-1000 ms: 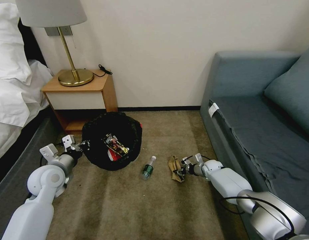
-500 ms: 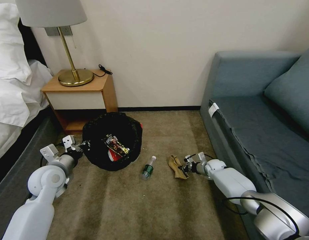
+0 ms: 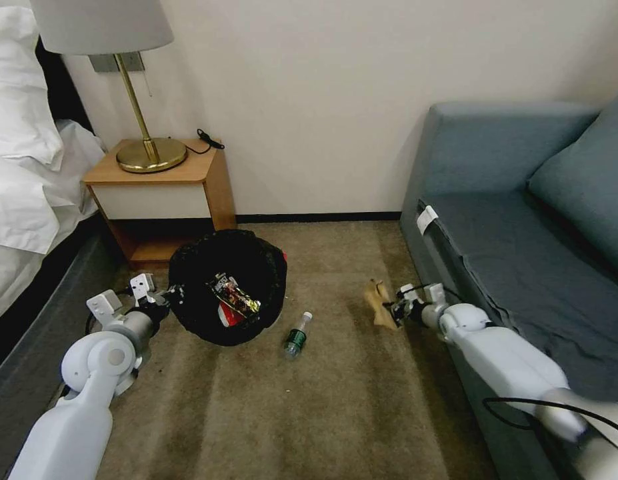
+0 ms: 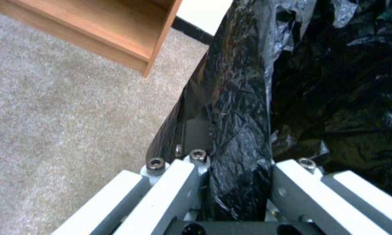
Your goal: Pick up the trash bin, then pick up the garbage on the floor and place it into the trash bin.
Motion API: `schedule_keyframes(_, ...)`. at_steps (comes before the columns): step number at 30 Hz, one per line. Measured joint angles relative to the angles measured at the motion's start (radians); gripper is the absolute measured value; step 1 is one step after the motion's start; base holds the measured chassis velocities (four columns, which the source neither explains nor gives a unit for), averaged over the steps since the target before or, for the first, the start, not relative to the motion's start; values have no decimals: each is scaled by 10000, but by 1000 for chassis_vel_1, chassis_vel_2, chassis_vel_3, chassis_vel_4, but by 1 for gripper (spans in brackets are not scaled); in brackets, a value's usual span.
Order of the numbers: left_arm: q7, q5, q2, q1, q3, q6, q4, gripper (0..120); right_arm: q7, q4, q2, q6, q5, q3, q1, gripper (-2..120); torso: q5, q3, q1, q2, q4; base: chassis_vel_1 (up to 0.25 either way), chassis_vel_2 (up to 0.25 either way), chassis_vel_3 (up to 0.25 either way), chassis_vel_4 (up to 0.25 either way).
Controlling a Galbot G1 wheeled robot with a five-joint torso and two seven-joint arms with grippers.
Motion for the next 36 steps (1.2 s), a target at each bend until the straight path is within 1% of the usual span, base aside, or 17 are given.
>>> schedule_keyframes(1,0,0,0,0,0,0,0,2,0,0,0,0,0,0,0,0,0,0,0,0,0,0,0,0,0)
schedule_keyframes(3,0,93,0,7,81,33,41,2,262,977,-405,-32,329,222,-196,0,-2,0,0,0,1,0,0,0,0)
schedule_keyframes(4,0,93,0,7,81,33,41,2,262,977,-405,-32,329,222,-196,0,-2,0,0,0,1,0,0,0,0)
schedule_keyframes(6,0,190,-6,3,174,65,64,2,488,1865,-712,-59,553,424,-310,0,-1,-1,0,1,1,0,0,0,0)
schedule_keyframes(7,0,190,-6,3,174,65,64,2,488,1865,-712,-59,553,424,-310,0,-1,-1,0,1,1,0,0,0,0)
schedule_keyframes(9,0,307,-12,-8,257,87,103,2,719,2836,-1010,-98,749,747,-462,0,-2,0,0,0,2,0,0,0,0)
schedule_keyframes(10,0,307,-12,-8,257,87,103,2,719,2836,-1010,-98,749,747,-462,0,-2,0,0,0,2,0,0,0,0)
schedule_keyframes(12,-8,388,-28,-12,317,111,110,2,864,3650,-1245,-114,864,1037,-590,0,-2,0,0,0,2,0,0,0,0)
schedule_keyframes(13,-8,388,-28,-12,317,111,110,2,864,3650,-1245,-114,864,1037,-590,0,-2,0,0,0,2,0,0,0,0)
schedule_keyframes(14,-26,437,-37,-11,364,123,108,2,957,4131,-1412,-150,963,1178,-665,0,-4,-1,0,-1,1,0,0,0,0)
schedule_keyframes(16,-39,459,-41,-7,391,133,101,2,989,4360,-1493,-162,1006,1248,-701,0,0,0,0,-2,1,0,0,0,0)
schedule_keyframes(18,-105,518,-84,0,498,170,55,2,1090,5072,-1746,-190,1132,1487,-775,0,-3,0,0,-1,0,0,0,0,0)
schedule_keyframes(20,-129,538,-102,-1,541,188,42,2,1136,5321,-1811,-210,1202,1550,-788,0,-1,-1,0,-1,1,0,0,0,0)
schedule_keyframes(25,-205,695,-150,-61,866,235,-36,2,1333,6684,-2161,-307,1668,1673,-714,0,-2,-1,0,-1,1,0,0,0,0)
schedule_keyframes(29,-227,741,-186,-91,984,257,-70,2,1426,7202,-2251,-344,1856,1679,-627,0,-2,0,0,-2,0,0,0,0,0)
schedule_keyframes(32,-248,903,-305,-126,1176,276,-74,2,1560,8163,-2426,-396,2157,1647,-477,0,-3,0,0,-1,2,0,0,0,0)
schedule_keyframes(36,-247,1026,-385,-134,1287,276,-54,2,1617,8684,-2527,-409,2376,1612,-405,0,-2,0,0,-1,1,0,0,0,0)
